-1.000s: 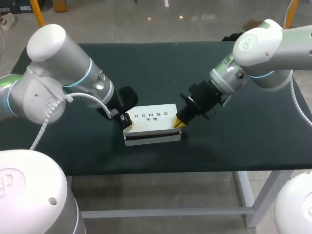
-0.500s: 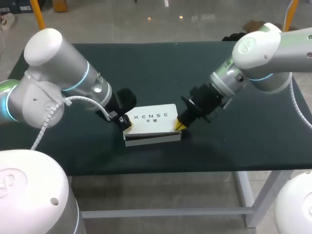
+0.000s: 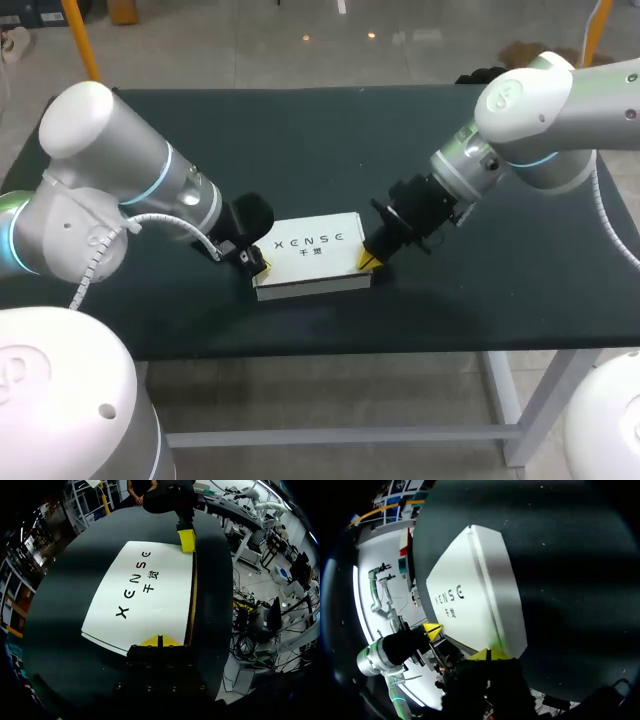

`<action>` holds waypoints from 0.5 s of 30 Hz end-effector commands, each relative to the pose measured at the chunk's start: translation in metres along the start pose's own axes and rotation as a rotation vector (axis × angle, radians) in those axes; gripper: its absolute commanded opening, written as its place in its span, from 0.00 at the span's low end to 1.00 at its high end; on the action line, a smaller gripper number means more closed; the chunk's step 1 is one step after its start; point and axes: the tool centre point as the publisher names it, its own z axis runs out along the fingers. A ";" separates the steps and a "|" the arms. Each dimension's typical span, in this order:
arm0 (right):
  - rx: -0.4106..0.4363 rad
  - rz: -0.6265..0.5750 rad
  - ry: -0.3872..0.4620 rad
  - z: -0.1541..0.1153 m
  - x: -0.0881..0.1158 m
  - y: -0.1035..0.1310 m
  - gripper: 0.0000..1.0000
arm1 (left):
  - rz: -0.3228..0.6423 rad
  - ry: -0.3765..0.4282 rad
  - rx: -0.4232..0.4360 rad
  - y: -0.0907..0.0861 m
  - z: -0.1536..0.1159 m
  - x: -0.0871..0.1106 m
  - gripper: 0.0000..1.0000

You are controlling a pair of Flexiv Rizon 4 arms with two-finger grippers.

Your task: Assemble the packaging by folding the flat box into shape, placing the metal phone stand inside, and closing the box properly

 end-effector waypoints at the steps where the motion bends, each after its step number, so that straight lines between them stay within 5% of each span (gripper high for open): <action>1: 0.007 0.000 0.002 0.000 -0.003 0.004 0.00 | 0.003 -0.006 0.006 0.006 0.006 0.005 0.00; 15: -0.027 -0.058 0.010 -0.010 0.009 -0.012 0.00 | 0.063 -0.049 0.020 -0.017 -0.021 0.015 0.00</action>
